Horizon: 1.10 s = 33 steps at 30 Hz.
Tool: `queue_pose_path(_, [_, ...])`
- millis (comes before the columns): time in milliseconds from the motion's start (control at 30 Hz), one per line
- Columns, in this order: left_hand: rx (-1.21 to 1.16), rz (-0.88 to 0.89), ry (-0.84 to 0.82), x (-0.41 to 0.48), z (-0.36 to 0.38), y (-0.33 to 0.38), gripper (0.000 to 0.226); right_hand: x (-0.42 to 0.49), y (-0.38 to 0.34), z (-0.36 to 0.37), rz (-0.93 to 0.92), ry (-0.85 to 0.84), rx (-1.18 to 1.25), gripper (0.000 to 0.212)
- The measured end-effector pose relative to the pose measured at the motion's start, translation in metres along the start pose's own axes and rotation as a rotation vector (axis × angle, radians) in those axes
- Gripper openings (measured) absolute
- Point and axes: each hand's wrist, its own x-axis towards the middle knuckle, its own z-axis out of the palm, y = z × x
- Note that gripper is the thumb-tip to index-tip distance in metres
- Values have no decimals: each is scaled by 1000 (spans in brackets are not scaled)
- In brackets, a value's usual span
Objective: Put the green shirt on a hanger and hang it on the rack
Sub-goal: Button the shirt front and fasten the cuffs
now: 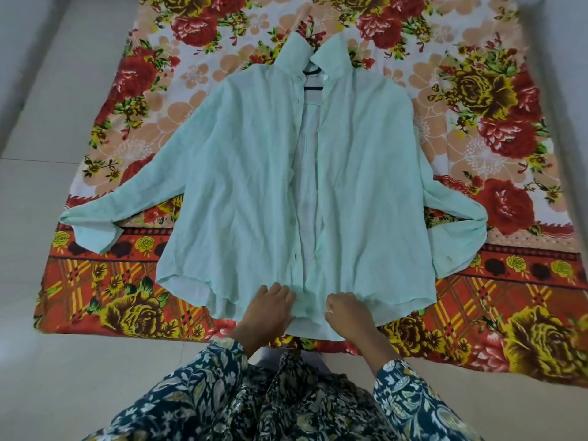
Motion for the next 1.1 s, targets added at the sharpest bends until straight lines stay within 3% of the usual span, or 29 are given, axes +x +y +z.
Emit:
queue_pose_path(100, [-42,-50,64,13,-2,12,50,11,-17,-11,44,195,155,20])
queue_pose_path(233, [-87,-158,59,30,-3,18,36,45,-39,-26,121,289,335,32])
queue_pose_path(367, [-176,-108,8,25,-1,13,33,67,-47,-36,174,255,294,37])
queue_pose_path(500, [-423,-281,141,34,-19,10,25,81,-39,-45,209,243,321,26])
queue_pose_path(667, [-451,-445,178,84,-43,3,37,87,-24,-42,213,244,542,21])
queue_pose_path(800, [-460,-548,115,103,-50,-3,38,97,-23,-37,135,207,391,24])
queue_pose_path(900, [-661,-562,122,100,-49,-10,27,100,-27,-37,162,209,323,18])
queue_pose_path(967, [-861,-562,215,94,-43,-17,13,97,-26,-38,206,220,439,14])
queue_pose_path(1033, [-1048,-570,308,85,-39,-23,26,92,-23,-43,258,254,719,16])
queue_pose_path(1100, [-1302,-571,360,74,-39,-27,25,83,-23,-49,263,252,1021,22])
